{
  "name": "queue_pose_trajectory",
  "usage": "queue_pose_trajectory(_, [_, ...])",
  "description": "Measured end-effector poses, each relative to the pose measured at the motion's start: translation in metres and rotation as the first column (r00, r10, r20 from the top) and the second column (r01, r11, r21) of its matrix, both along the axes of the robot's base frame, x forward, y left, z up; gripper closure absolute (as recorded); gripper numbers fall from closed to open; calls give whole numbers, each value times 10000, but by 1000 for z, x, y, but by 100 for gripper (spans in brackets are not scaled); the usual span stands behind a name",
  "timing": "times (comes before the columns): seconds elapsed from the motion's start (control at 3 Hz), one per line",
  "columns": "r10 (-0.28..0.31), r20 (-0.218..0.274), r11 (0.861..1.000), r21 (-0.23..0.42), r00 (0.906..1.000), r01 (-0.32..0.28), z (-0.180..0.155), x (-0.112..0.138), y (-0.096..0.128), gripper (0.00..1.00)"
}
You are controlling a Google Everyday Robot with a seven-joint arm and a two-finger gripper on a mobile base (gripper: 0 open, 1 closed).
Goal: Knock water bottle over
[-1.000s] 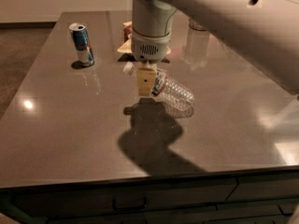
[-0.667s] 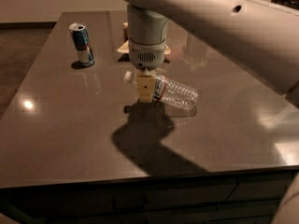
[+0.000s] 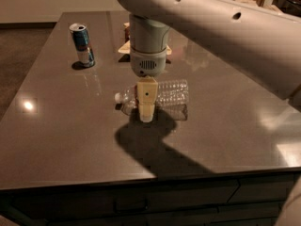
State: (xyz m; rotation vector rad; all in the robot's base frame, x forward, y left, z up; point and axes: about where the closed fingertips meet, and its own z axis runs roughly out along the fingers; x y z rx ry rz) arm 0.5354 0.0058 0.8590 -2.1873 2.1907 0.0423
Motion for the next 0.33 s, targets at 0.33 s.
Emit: queue_pose_trajectory(0.33, [-4, 26, 10000, 37, 10000, 4, 0, 0, 1, 0])
